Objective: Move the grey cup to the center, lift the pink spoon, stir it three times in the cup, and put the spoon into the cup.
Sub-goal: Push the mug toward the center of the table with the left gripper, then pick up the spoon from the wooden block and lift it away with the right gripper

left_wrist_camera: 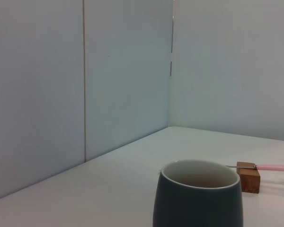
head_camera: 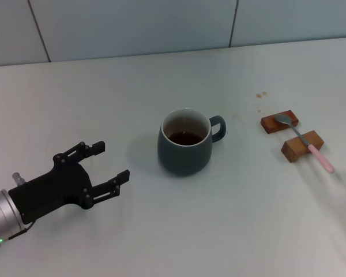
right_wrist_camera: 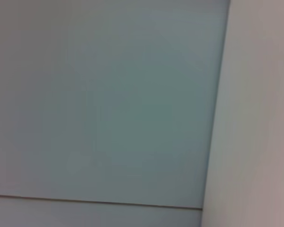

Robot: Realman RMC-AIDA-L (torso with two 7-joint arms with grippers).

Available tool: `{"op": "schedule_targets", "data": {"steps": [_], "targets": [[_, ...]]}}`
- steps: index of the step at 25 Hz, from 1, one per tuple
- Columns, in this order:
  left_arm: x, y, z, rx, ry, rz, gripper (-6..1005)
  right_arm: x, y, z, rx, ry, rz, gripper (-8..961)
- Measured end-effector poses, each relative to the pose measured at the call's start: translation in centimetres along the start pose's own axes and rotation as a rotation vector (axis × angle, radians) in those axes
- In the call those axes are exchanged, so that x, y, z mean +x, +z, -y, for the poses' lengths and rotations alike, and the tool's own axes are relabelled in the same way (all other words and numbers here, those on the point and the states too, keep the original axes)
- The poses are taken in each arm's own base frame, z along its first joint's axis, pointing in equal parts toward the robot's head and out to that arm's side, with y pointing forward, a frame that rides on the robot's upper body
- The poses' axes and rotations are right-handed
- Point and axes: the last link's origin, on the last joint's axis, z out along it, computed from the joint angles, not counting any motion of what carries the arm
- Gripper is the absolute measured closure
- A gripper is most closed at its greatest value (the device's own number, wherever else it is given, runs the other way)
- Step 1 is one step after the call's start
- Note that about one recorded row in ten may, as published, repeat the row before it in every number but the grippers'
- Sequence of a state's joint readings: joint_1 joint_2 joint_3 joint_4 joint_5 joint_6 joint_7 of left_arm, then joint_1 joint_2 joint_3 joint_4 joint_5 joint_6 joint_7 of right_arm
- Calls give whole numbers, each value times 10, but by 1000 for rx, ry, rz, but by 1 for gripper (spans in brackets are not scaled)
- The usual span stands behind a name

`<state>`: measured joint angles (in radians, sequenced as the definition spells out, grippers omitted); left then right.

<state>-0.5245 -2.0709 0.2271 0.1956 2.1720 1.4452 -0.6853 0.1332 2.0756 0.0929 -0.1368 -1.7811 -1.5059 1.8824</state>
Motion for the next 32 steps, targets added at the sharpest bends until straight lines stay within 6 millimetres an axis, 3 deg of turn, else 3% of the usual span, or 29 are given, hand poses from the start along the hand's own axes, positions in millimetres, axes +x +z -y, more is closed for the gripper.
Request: {"op": "schedule_targets", "data": {"steps": [32], "targets": [[-1,0,-1,-10,20,7,161,29,29,10,81,82,-124,219]]}}
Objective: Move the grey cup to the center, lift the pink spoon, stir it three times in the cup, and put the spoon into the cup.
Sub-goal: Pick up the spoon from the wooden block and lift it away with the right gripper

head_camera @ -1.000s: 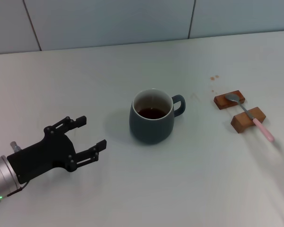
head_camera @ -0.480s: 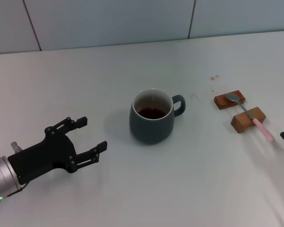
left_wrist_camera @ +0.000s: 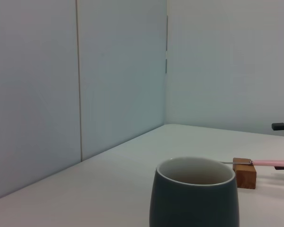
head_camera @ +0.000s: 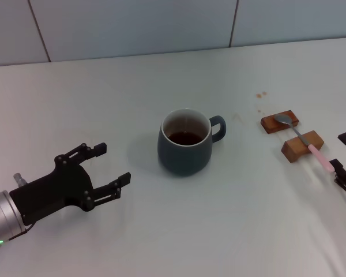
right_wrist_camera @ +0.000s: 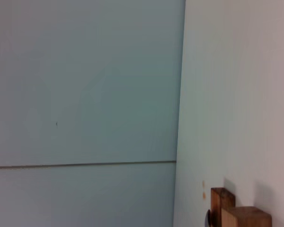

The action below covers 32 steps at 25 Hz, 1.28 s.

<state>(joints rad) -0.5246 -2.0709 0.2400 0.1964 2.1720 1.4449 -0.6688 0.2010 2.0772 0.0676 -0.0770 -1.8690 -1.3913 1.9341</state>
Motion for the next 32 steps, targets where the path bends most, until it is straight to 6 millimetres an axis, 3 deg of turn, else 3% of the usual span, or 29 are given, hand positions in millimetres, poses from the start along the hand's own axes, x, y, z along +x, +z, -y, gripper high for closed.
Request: {"op": "schedule_targets", "data": {"steps": [21,32], "targets": [[3,5,-1,-29,12,-2,166,8,3,7,33,28,-8,231],[3,5,-2,-35,14,0,167,9,6,5,33,25,-22,589]]}}
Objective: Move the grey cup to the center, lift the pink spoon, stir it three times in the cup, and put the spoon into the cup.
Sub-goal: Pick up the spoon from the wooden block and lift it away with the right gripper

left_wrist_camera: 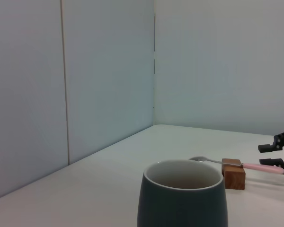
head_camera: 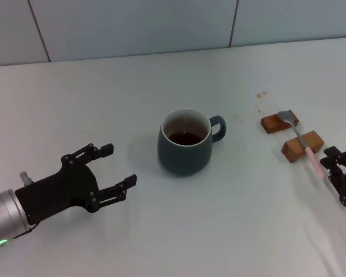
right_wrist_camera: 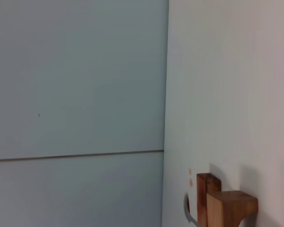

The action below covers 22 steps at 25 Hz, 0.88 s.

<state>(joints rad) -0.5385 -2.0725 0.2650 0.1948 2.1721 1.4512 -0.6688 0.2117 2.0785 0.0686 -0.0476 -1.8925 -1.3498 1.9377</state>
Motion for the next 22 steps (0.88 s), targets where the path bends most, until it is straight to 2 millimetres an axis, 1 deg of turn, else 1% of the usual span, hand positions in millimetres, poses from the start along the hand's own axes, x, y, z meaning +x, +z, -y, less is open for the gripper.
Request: {"op": "schedule_targets", "data": {"steps": [4,9,14,20,22], "targets": [[0,0,0,0,0,0,167,0,0,1,5,-1,-3,701],[0,0,0,0,1,0,167,1,0,1,8,-6,-5,789],[0,0,0,-1,1,1,168,2,-2,2,7,-7,-7,797],[0,0,-1,-9,4,4,168,5,-6,5,11,0,-3,749],[0,0,-1,-10,4,5,168,8,-9,5,3,1,0,707]]}}
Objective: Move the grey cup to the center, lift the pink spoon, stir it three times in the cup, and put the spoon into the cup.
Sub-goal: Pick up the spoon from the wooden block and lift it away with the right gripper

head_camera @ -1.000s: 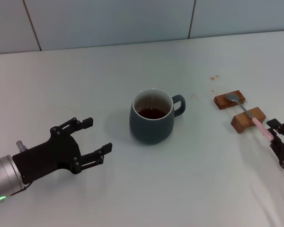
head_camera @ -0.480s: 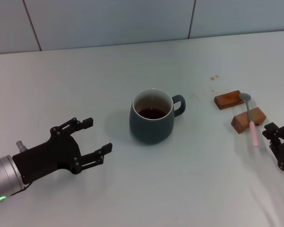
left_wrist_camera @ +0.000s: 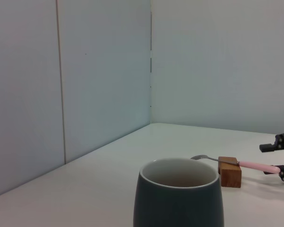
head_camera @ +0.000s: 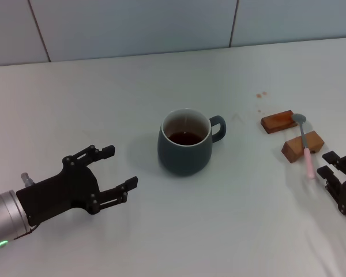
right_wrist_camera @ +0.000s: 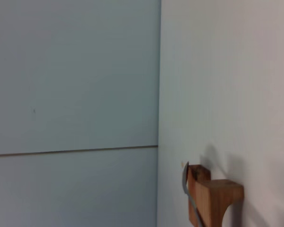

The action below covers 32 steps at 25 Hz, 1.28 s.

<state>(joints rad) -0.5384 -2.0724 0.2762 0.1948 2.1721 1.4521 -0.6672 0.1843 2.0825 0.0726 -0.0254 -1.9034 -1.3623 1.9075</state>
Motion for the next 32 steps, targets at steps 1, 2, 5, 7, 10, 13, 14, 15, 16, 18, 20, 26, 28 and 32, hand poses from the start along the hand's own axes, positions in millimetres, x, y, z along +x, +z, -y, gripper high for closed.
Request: {"op": "schedule_targets", "data": {"steps": [1,2,5,7,10,13,14,15,16,18,20,26,28,32], "targets": [[0,0,0,0,0,0,168,0,0,0,0,0,0,687],[0,0,0,0,0,0,169,0,-1,-1,-6,-1,0,666],[0,0,0,-3,2,0,169,1,-2,-1,-15,3,1,603],[1,1,0,-3,2,0,169,1,-2,-2,-15,4,1,562],[1,1,0,-4,3,0,169,2,1,-2,-16,5,-9,502],[1,1,0,-5,3,0,169,3,3,-2,-15,9,-15,446],[1,1,0,-5,3,0,170,4,4,-3,-15,12,-18,428],[1,1,0,-5,3,0,170,5,6,-3,-17,14,-22,431],[1,1,0,-5,3,0,170,5,6,-3,-17,14,-22,433],[1,1,0,-5,3,0,170,6,6,-3,-18,18,-26,436],[1,1,0,-5,3,0,170,8,7,-3,-16,19,-28,435],[1,1,0,-12,8,3,170,10,10,-1,-4,15,-41,460],[1,2,0,-14,9,3,170,12,11,-1,1,15,-48,474],[2,2,0,-14,10,3,170,14,14,-1,2,12,-59,500]]}}
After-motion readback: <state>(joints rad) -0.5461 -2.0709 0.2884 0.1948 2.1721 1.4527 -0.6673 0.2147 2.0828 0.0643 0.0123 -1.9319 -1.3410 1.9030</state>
